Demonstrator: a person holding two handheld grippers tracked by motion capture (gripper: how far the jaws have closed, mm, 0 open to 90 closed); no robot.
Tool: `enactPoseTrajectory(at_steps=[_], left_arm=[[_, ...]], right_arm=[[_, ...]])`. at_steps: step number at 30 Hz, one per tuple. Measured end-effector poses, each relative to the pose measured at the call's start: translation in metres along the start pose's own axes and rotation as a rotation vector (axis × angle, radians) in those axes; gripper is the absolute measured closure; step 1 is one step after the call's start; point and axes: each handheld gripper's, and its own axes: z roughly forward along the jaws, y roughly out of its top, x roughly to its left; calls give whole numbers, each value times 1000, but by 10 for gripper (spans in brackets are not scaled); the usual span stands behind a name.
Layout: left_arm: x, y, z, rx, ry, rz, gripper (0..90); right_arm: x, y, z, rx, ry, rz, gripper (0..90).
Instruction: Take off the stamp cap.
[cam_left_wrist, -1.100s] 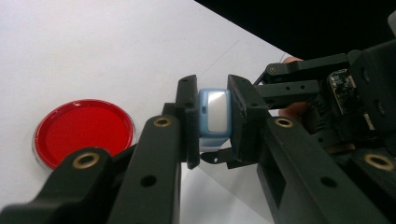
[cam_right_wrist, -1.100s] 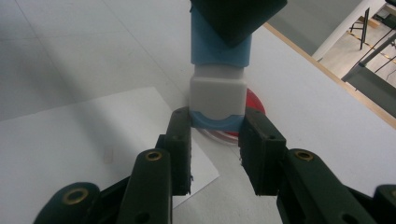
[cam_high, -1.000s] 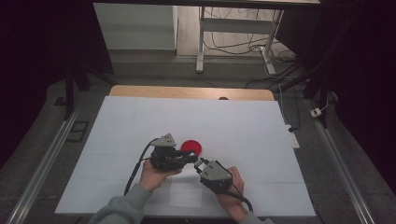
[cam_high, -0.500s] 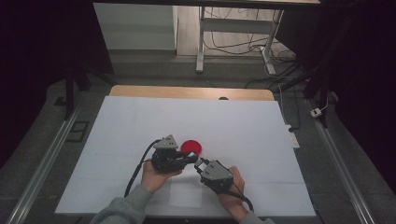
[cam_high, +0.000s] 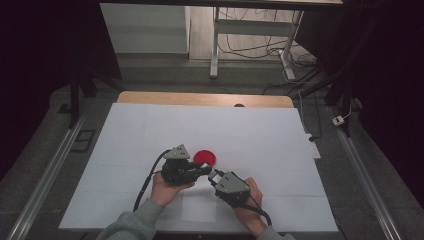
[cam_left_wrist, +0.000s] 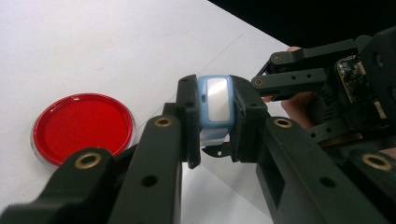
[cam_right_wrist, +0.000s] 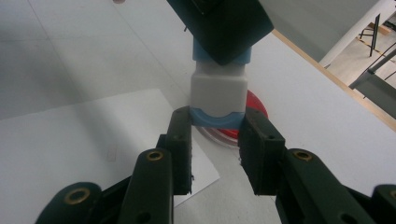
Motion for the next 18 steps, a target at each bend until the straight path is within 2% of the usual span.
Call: enactPoseTrajectory(at_steps=[7,18], left_arm=[[0,0,-1,-12,-3,-10,753],[1,-1,-1,-17,-12,-17,754]], right_arm=[[0,-1,0,-16,-5,17,661],[1,0,-1,-18,-12,13,662]])
